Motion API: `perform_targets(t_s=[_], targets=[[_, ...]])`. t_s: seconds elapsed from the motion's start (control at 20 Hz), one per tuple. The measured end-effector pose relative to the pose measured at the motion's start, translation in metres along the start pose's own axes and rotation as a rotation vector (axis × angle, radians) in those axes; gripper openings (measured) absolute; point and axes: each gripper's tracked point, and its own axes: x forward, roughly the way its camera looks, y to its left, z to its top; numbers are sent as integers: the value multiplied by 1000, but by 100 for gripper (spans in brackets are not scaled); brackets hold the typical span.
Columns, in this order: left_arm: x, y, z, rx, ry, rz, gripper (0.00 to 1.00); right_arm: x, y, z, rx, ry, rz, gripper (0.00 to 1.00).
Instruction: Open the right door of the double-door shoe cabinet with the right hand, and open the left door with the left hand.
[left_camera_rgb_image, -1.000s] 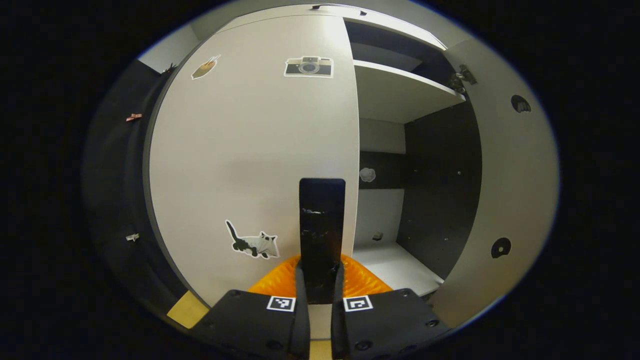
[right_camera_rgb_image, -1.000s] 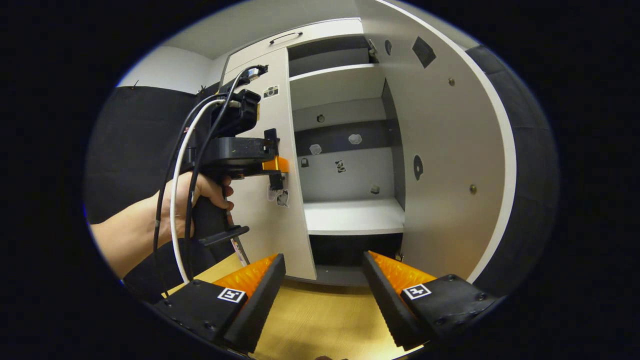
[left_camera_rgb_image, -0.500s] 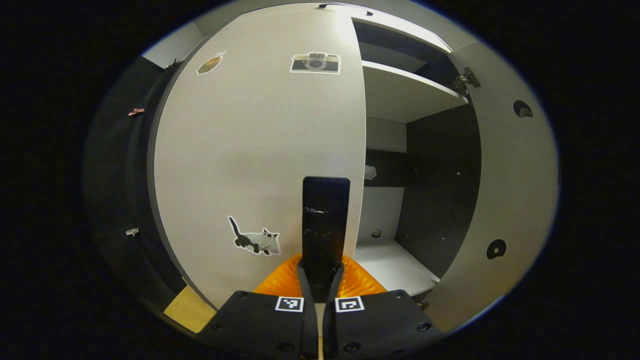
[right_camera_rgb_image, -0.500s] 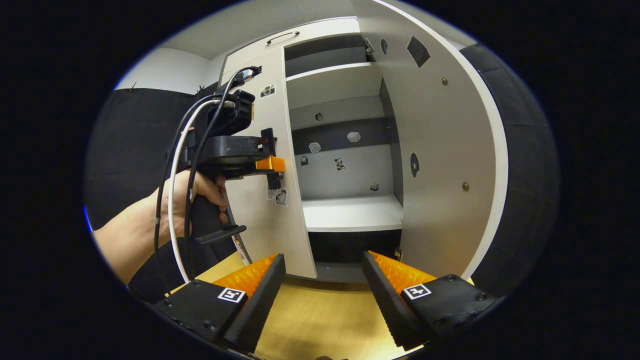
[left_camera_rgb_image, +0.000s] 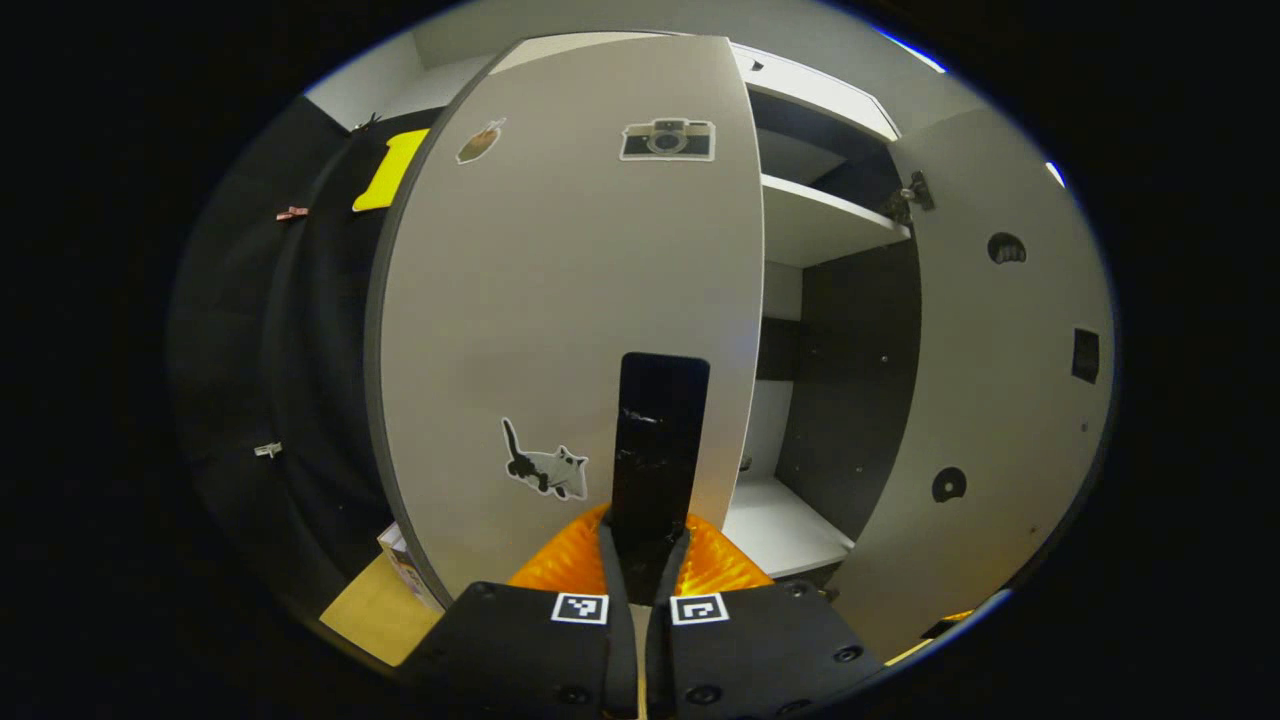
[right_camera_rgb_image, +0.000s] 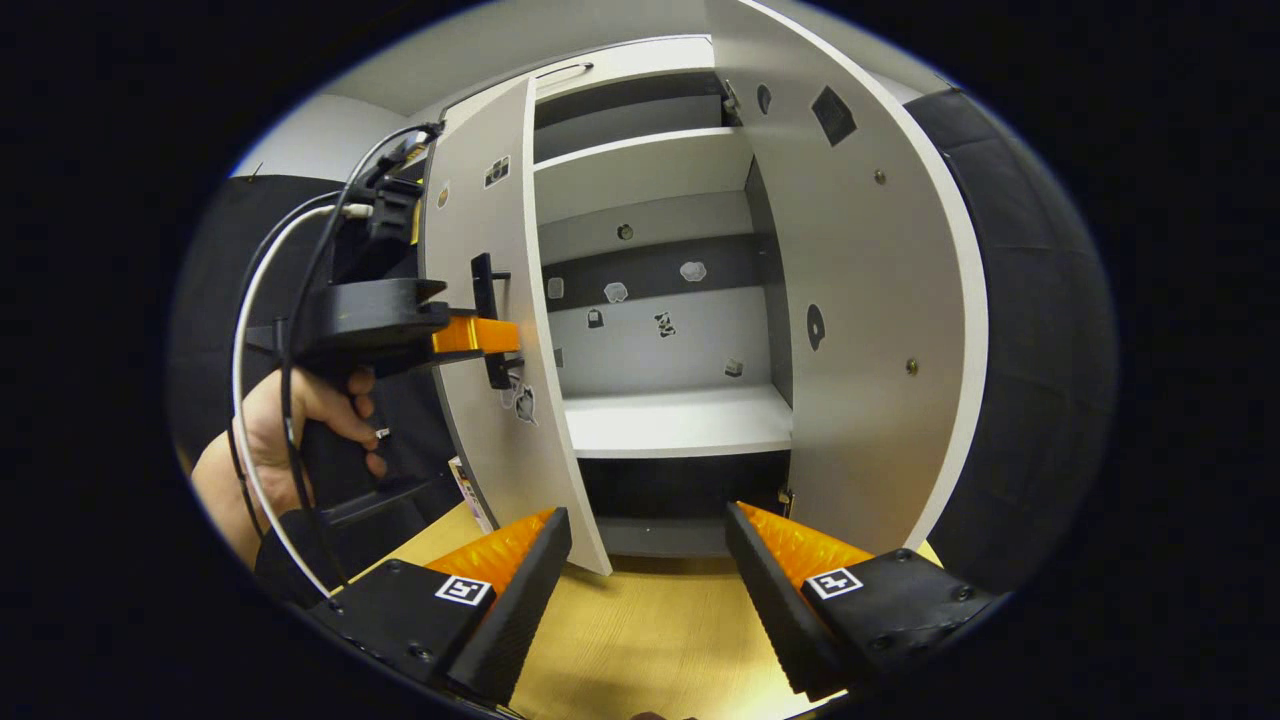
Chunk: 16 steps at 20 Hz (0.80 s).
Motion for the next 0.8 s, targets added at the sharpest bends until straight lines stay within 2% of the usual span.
perform_targets(t_s=[0.7,0.8], targets=[[-7,13,3,10,-4,-105,8,-5,14,-17,3,31,-160,98],[-12,17,1,20,-12,-122,7,-13,26,-22,4,24,-185,98]])
